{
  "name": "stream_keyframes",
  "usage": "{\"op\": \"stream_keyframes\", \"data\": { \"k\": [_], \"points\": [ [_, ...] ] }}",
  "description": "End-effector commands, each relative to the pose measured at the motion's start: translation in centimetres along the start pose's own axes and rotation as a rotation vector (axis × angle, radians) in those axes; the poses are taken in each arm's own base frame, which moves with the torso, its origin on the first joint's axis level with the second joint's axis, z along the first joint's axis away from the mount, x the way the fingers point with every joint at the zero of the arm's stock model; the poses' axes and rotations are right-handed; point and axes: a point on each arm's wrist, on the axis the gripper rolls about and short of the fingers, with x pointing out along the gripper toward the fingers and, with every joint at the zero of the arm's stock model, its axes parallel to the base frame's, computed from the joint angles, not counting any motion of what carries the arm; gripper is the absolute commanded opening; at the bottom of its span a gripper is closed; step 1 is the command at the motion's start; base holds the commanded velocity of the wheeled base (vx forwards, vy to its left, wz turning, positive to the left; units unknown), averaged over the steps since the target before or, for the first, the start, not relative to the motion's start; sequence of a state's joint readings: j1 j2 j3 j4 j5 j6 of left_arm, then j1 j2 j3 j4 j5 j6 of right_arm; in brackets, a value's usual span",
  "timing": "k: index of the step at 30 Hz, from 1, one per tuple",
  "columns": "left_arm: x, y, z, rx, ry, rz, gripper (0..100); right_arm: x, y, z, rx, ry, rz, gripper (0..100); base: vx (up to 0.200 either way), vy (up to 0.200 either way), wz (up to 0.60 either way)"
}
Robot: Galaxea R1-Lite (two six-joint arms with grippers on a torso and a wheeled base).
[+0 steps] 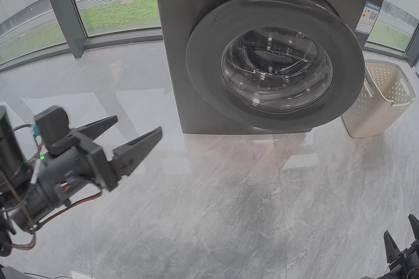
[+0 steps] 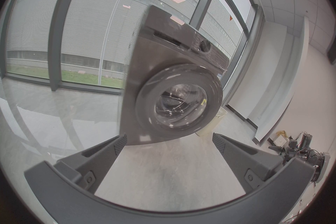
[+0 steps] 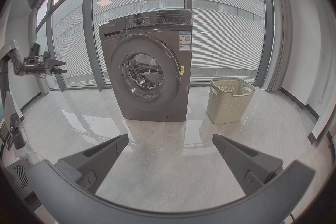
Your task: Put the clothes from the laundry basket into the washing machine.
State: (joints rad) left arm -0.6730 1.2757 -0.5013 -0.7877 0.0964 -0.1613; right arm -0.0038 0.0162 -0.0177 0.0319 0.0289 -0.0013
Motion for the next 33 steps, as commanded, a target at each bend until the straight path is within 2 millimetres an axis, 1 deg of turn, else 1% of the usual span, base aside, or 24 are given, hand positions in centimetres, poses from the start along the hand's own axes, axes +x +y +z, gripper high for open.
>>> {"op": "stream_keyframes", "data": {
  "k": [1,4,8,9,10,12,14,18,21,23,24,33],
  "points": [
    [-16.6,3.1,-4.5,0.023,-0.17,0.236,100,-0.1,0.0,-0.2,-0.001,-0.009,0.001,100,0.0,0.0,0.0],
    [-18.6,3.0,-6.0,0.039,-0.177,0.32,100,-0.1,0.0,-0.2,-0.001,-0.009,0.001,100,0.0,0.0,0.0],
    [-20.8,2.7,-9.3,0.059,-0.166,0.415,100,-0.1,0.0,-0.2,-0.001,-0.009,0.001,100,0.0,0.0,0.0],
    [-21.1,2.6,-10.3,0.062,-0.154,0.423,100,-0.1,0.0,-0.2,0.0,-0.009,-0.001,100,0.0,0.0,0.0],
    [-21.2,2.6,-10.5,0.061,-0.151,0.422,100,-0.1,0.0,-0.2,-0.001,-0.009,0.001,100,0.0,0.0,0.0],
    [-20.9,3.0,-11.9,0.08,-0.102,0.437,100,-0.1,0.0,-0.2,-0.001,-0.009,0.001,100,0.0,0.0,0.0],
    [-20.8,3.0,-12.0,0.072,-0.119,0.442,100,-0.1,0.0,-0.2,-0.001,-0.009,-0.001,100,0.0,0.0,0.0],
    [-20.8,3.1,-12.1,0.074,-0.118,0.532,100,-0.1,0.0,-0.2,-0.001,-0.01,0.001,100,0.0,0.0,0.0],
    [-20.8,3.1,-12.7,0.075,-0.073,0.586,100,-0.1,0.0,-0.2,-0.001,-0.009,0.001,100,0.0,0.0,0.0],
    [-21.0,3.0,-13.1,0.091,-0.07,0.627,100,-0.1,0.0,-0.2,-0.001,-0.009,0.001,100,0.0,0.0,0.0],
    [-21.3,2.7,-13.6,0.117,-0.082,0.65,100,-0.1,0.0,-0.2,-0.002,-0.009,0.001,100,0.0,0.0,0.0],
    [-21.3,2.8,-13.6,0.116,-0.07,0.647,100,-0.1,0.0,-0.2,-0.001,-0.009,0.001,100,0.0,0.0,0.0]
  ]
}}
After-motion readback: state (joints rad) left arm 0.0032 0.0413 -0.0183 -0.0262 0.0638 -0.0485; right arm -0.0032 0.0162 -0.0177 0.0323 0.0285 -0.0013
